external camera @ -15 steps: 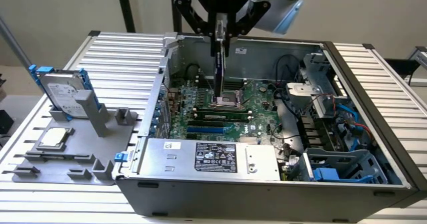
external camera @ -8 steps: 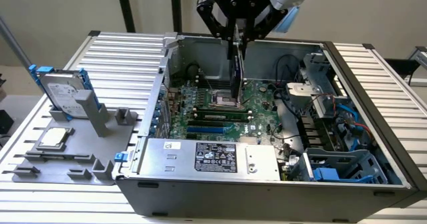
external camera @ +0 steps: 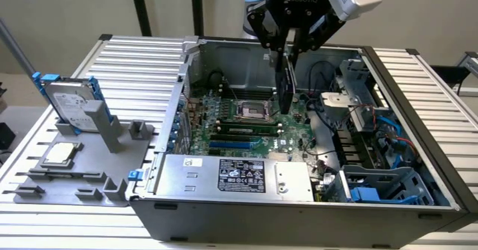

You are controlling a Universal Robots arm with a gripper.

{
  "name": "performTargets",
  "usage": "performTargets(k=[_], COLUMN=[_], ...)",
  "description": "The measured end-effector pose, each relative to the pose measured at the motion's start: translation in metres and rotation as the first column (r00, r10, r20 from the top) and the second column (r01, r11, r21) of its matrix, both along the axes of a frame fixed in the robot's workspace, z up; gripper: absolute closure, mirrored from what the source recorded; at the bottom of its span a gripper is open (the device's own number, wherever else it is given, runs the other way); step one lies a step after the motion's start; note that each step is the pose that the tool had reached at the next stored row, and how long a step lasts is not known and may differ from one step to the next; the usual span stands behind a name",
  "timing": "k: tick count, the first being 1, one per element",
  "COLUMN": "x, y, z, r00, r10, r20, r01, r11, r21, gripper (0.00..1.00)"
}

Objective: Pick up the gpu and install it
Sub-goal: 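Pick up the gpu and move the gpu toward the slot, then insert the gpu into the slot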

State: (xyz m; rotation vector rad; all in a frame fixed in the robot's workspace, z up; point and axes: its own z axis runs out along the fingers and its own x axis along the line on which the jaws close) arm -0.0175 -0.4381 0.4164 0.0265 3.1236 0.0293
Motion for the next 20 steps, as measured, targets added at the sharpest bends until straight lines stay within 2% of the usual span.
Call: performTargets(k=[3, 4, 20], x=[0.0054, 0.0056, 0.0055], y=[0.0001, 0.0, 0.0001], z=[-0.0024, -0.0025, -0.0029], r00=[0.9999, 0.9998, 0.9998], r10=[0.0, 0.0, 0.004], r20=[-0.0149, -0.0178, -0.0181], r01=[0.0, 0.0, -0.004], r11=[1.0, 1.0, 1.0], r21=[-0.0004, -0.0012, -0.0032], gripper=[0.73, 0.73, 0.73])
